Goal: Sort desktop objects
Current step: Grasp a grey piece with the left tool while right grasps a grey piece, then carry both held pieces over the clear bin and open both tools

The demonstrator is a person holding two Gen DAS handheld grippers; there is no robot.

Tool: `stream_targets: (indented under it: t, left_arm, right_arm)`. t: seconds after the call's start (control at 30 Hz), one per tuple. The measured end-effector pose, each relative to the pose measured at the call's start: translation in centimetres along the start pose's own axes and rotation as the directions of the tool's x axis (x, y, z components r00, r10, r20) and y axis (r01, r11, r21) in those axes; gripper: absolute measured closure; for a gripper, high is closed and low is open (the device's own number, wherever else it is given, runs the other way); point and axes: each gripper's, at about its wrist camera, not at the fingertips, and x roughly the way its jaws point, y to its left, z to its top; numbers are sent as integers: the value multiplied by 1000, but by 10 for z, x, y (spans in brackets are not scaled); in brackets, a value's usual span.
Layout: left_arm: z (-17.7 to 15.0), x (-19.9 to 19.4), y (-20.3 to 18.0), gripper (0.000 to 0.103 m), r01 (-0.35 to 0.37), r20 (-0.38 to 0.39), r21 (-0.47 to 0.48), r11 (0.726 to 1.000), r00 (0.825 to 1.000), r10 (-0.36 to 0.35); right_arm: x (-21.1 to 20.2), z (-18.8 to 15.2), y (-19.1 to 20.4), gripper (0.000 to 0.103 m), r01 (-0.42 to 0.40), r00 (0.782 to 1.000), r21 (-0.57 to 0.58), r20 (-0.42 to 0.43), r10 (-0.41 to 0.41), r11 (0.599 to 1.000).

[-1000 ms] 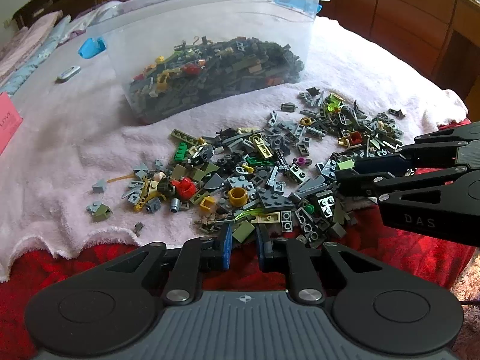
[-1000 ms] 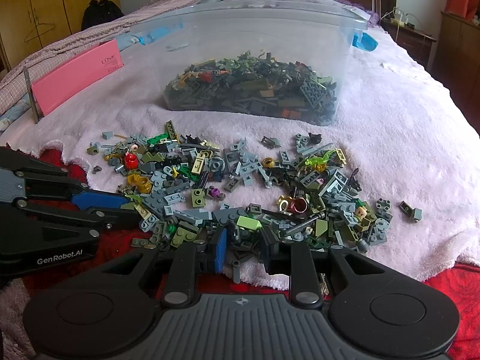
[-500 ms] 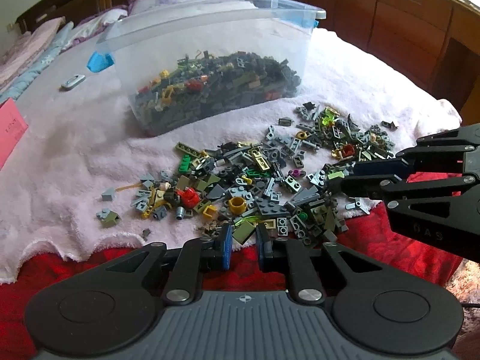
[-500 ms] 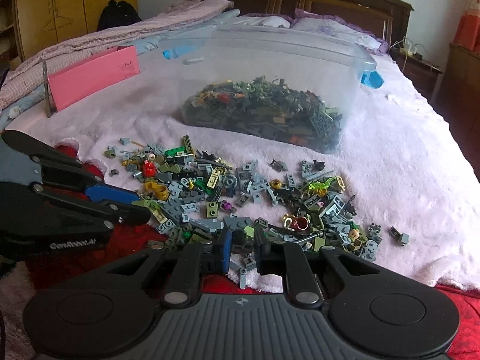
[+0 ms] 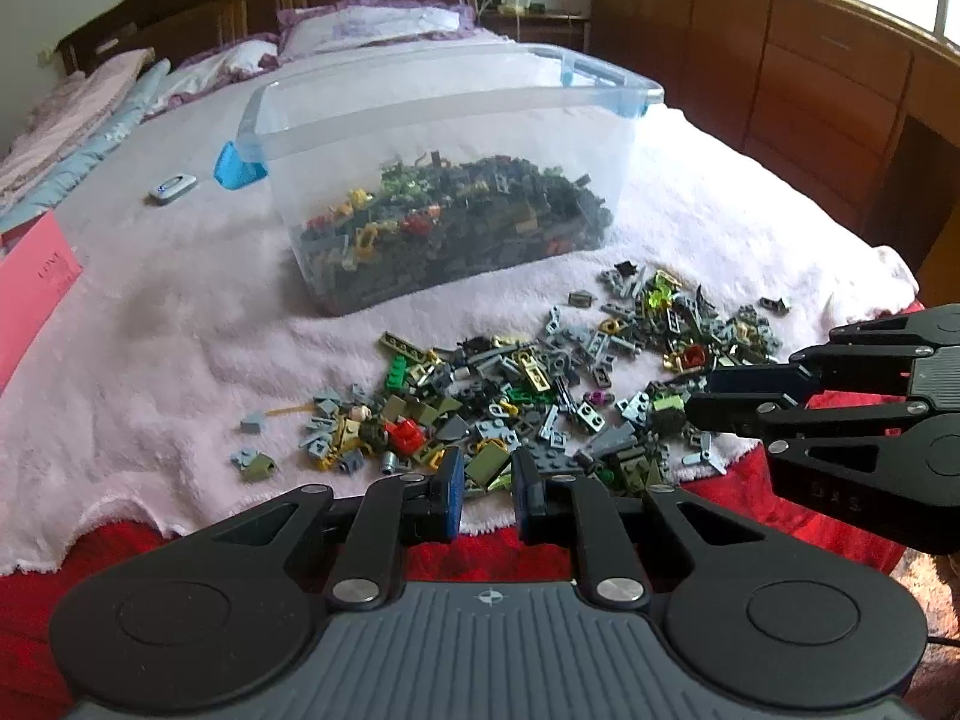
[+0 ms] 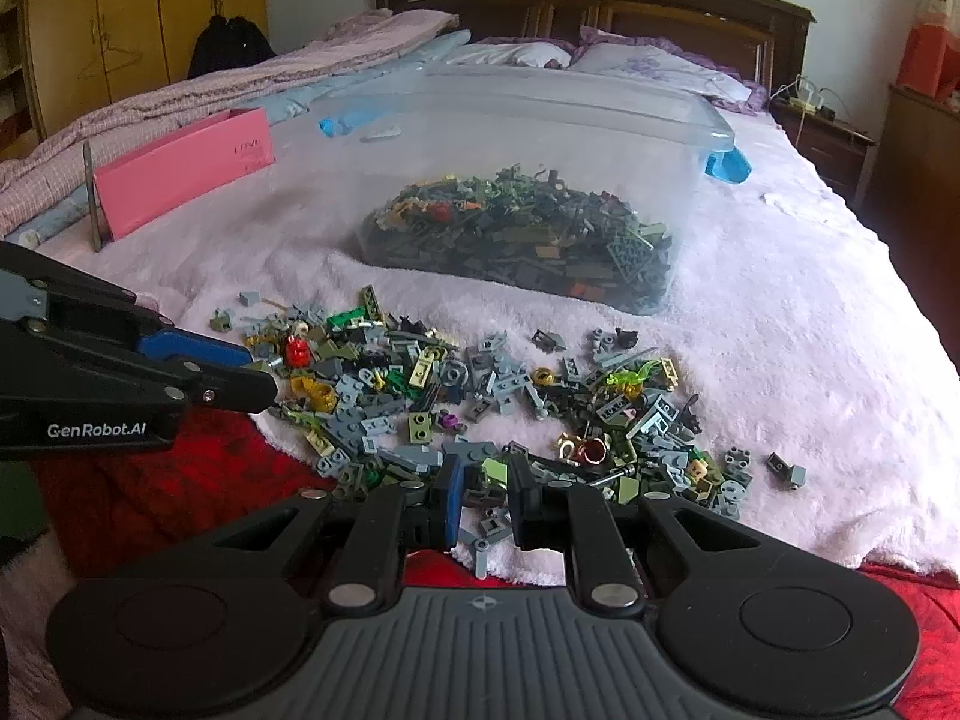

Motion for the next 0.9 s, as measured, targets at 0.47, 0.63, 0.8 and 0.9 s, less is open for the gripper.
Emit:
stream_targets:
  t: [0.47, 0.63, 0.8, 0.9]
  left_arm:
    - [37, -17, 9, 85, -30, 119, -40, 999, 992, 35]
    - [58, -20, 9, 85, -32, 172, -35, 999, 984, 37]
    - [77, -20, 10, 85, -33, 215, -30, 999, 976, 39]
    - [85, -17, 12, 85, -36, 224, -29, 999, 974, 41]
  right_arm:
    - [-13, 33, -7, 86, 1, 996, 20, 86, -3, 1000]
    - [-13, 56, -6, 86, 1, 991, -7, 132, -1, 1000]
    - [-13, 80, -5, 86, 2, 985, -31, 175, 4, 1000]
    - [-11, 93, -6, 86, 3, 981, -40, 192, 5, 999]
